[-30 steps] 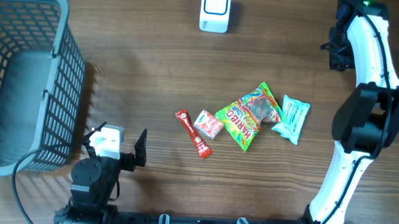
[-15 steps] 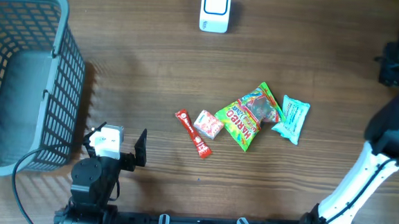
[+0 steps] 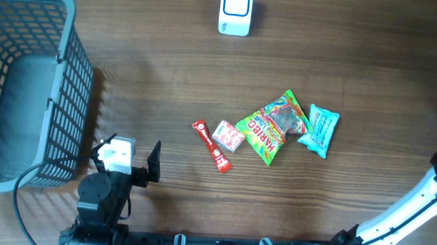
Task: Scan the item barcode
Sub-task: 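Reach the right gripper back to the Haribo bag and grasp it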
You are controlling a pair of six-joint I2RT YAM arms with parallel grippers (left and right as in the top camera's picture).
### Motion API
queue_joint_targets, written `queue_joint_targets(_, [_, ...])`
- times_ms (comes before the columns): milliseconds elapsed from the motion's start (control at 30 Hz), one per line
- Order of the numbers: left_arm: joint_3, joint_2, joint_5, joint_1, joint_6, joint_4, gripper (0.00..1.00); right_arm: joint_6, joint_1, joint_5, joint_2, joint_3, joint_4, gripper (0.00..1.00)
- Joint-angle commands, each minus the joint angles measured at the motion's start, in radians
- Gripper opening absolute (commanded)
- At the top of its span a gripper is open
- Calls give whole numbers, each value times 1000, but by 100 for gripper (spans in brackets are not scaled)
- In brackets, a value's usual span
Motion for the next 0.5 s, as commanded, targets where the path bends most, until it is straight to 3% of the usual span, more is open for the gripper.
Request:
queue_joint_targets(0, [-7, -5, 12, -3, -9, 3, 100, -66, 53, -24, -206, 9, 5, 100])
queue_joint_targets(100, [-7, -5, 12, -3, -9, 3, 100, -81, 171, -30, -420, 9, -52, 100])
queue_joint_targets(167, [-7, -5, 12, -3, -9, 3, 100, -81, 327, -43, -519, 9, -195, 100])
queue_joint_targets(267, [-7, -5, 12, -3, -9, 3, 100, -32, 543, -239, -526, -1, -410, 100])
queue_joint_targets(333, [-7, -5, 12, -3, -9, 3, 100, 17, 661, -270, -513, -28, -497, 100])
queue_joint_targets(467, [-7, -5, 12, -3, -9, 3, 100, 130, 914, -267, -512, -268, -468, 100])
